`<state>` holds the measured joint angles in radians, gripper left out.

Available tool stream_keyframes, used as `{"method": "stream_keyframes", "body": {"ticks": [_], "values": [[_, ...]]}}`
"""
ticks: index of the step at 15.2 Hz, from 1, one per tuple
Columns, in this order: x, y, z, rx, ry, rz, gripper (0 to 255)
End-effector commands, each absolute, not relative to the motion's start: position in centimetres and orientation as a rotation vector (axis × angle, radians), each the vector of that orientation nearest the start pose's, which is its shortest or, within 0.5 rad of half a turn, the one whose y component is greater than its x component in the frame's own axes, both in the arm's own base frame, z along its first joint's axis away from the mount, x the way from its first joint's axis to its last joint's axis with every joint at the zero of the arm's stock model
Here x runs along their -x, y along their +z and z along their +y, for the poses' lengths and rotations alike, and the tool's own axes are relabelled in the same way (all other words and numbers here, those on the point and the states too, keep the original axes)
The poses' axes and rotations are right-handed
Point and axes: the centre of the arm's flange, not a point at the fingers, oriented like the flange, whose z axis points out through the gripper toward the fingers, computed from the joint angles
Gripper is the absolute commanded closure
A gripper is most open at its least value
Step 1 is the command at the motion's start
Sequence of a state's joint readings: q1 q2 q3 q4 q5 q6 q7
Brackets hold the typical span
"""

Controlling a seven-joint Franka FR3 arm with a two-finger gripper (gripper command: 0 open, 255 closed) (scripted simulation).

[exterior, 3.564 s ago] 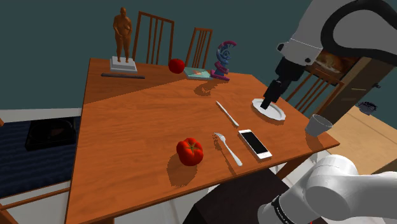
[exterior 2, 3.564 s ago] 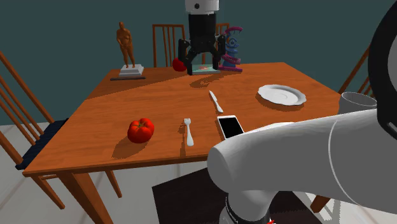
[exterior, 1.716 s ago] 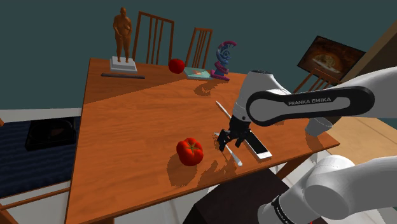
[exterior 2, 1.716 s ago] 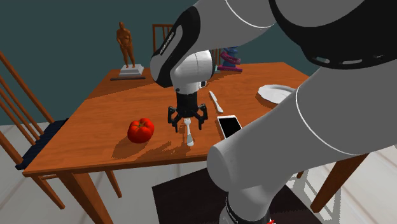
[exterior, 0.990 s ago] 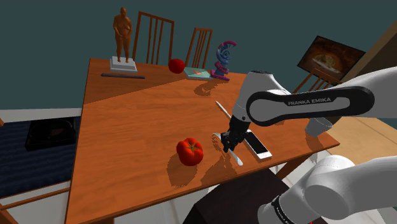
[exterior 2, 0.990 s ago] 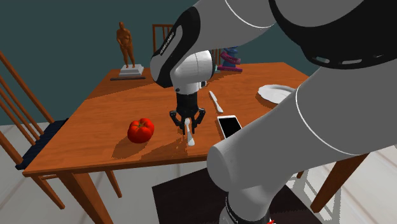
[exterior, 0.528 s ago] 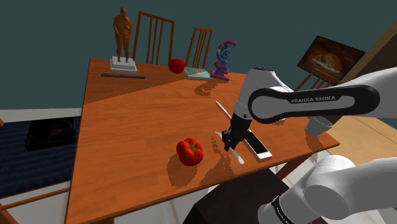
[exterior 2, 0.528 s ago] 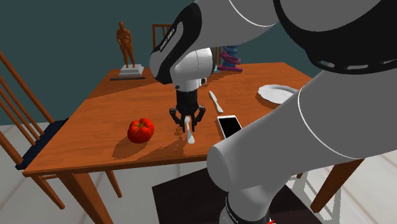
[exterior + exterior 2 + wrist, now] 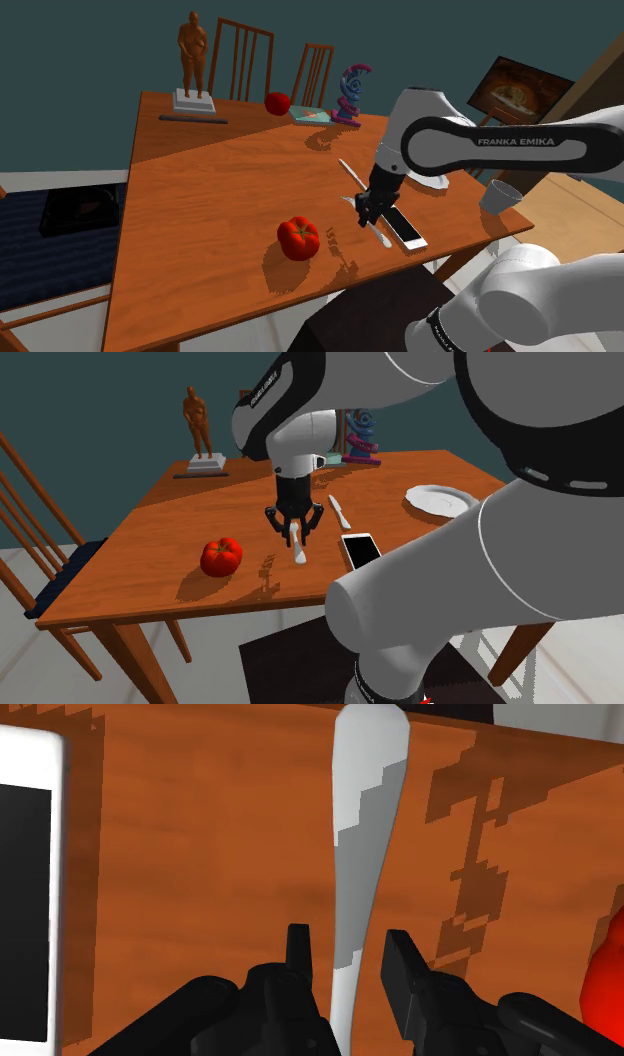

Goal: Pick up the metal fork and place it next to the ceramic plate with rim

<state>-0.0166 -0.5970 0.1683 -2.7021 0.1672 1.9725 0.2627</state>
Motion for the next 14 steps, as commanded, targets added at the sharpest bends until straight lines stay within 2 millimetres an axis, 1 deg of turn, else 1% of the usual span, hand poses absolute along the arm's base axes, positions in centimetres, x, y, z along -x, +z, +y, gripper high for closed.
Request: {"method": "stream_keyframes", "body": {"ticks": [1, 7, 8, 14], "values": [[-33.3, 40.7, 5.9, 3.087, 0.223, 0.344, 255], [-33.3, 43.8, 5.9, 3.087, 0.223, 0.344, 255], [-33.3, 44.1, 5.9, 3.087, 0.223, 0.344, 255], [-37.6, 44.1, -0.7, 3.087, 0.223, 0.344, 255]]}}
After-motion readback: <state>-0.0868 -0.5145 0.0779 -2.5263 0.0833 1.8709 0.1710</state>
